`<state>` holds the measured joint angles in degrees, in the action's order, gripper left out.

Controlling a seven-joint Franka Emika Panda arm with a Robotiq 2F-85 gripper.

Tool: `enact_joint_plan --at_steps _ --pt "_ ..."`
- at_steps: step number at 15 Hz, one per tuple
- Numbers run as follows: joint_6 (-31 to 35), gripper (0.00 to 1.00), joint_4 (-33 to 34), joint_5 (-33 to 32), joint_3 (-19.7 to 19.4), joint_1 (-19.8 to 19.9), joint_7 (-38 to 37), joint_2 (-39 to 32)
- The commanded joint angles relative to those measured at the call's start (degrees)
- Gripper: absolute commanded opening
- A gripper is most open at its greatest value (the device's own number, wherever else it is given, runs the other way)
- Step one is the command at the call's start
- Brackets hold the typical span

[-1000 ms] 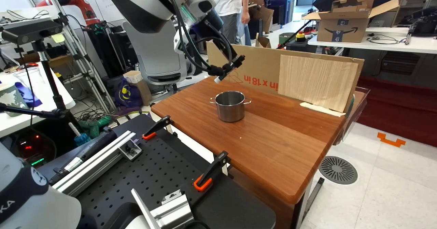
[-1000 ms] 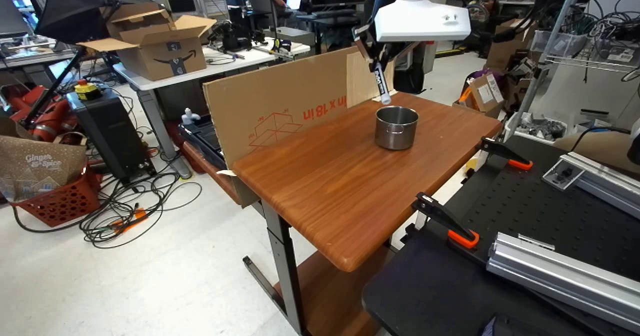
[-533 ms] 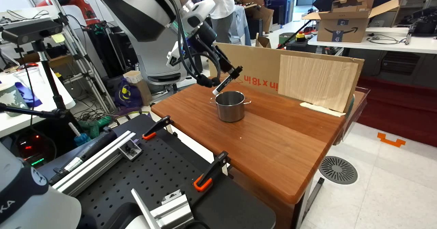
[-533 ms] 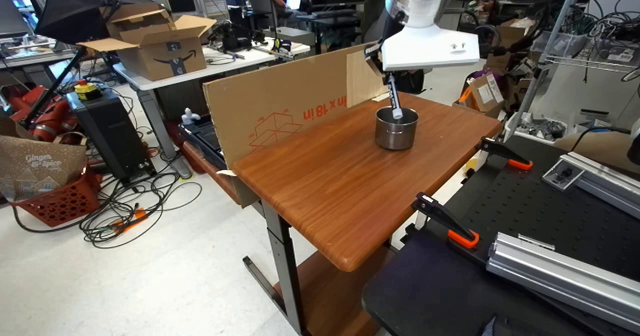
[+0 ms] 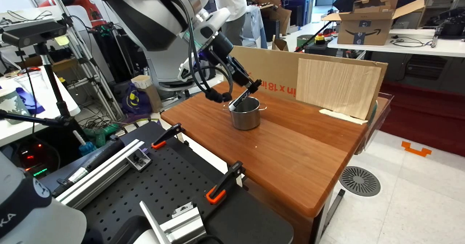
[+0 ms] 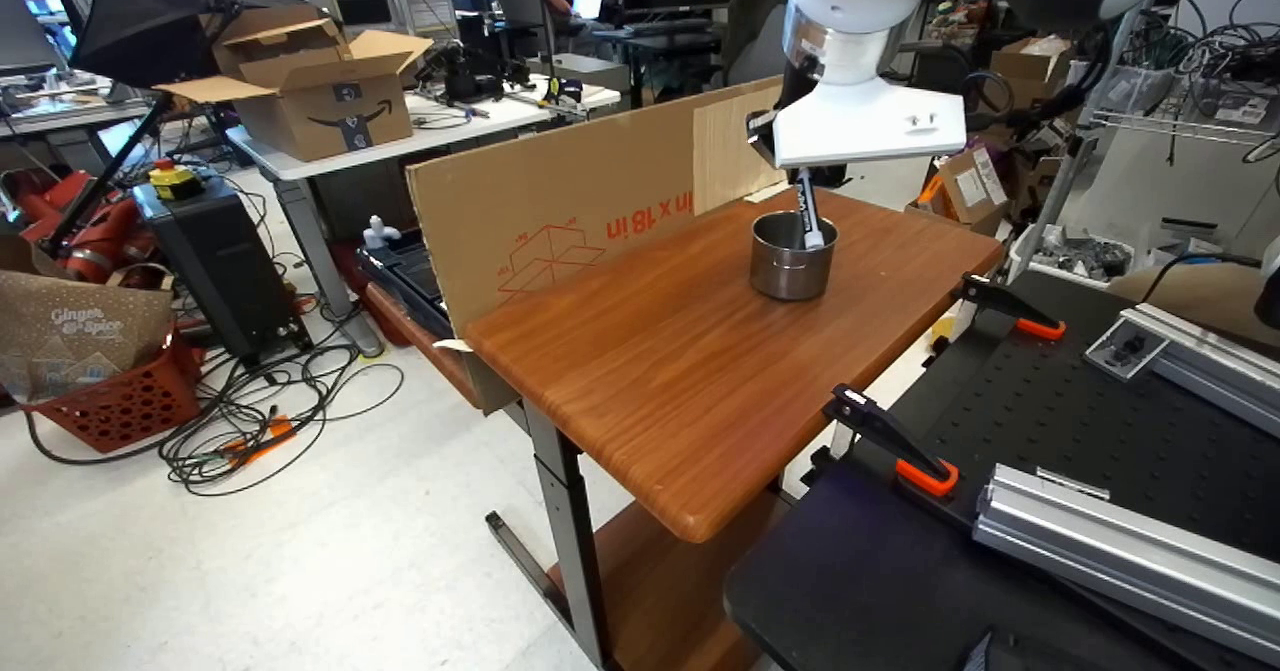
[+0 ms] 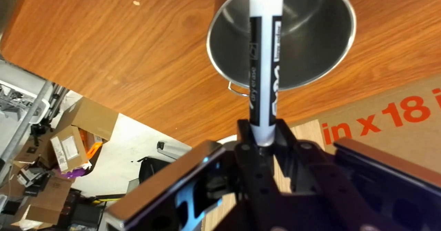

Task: Put the marker in the silver pot

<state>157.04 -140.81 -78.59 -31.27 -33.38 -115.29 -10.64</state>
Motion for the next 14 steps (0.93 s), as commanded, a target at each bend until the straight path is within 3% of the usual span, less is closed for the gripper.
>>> enact_joint_plan --at_steps 1,14 --pt "-0.6 0.05 1.1 -0.8 -0.2 0.0 -1.5 -1.0" --pt "-0.2 0.05 6.4 1.9 0.3 0.8 0.3 -9.3"
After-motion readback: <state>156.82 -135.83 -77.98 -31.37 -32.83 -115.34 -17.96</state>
